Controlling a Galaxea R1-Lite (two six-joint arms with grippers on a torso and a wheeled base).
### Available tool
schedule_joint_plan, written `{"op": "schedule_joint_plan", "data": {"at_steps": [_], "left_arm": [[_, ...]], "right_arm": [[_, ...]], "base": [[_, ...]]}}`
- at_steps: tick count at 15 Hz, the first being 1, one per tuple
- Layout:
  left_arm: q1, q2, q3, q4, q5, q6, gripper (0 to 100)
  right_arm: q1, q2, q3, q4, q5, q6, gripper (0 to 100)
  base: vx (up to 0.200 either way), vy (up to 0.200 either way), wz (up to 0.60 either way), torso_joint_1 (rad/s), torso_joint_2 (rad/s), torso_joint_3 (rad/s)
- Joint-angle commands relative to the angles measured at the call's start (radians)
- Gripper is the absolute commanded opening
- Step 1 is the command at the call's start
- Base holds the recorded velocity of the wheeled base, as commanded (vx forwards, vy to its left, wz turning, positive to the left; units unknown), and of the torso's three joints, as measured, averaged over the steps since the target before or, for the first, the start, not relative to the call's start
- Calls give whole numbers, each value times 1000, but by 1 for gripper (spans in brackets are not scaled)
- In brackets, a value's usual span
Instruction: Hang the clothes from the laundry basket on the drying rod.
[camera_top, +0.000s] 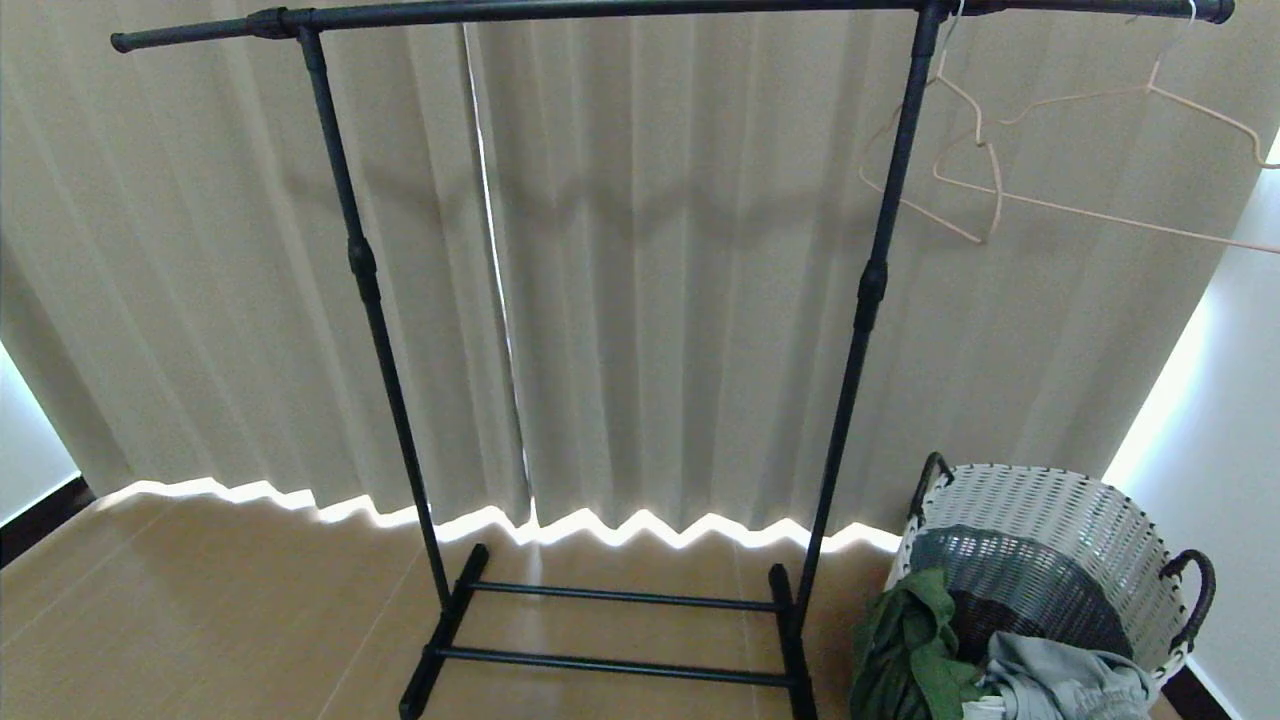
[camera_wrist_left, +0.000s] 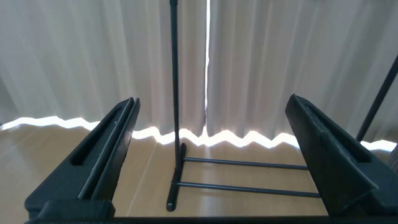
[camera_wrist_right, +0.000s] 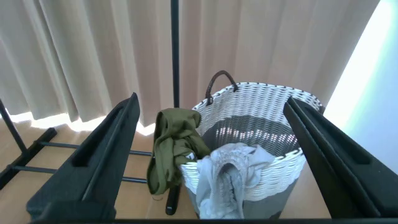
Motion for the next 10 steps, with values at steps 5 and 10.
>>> {"op": "schedule_joint_plan", "data": {"at_steps": [5, 10], "left_arm": [[1, 1, 0, 0, -1, 0, 100], [1, 1, 0, 0, -1, 0, 100]], "right_arm": [[0, 0, 0, -1, 0, 1, 100], [0, 0, 0, -1, 0, 4, 100]], "base": [[0, 0, 0, 0, 0, 0], [0, -200, 0, 1, 2, 0]]}}
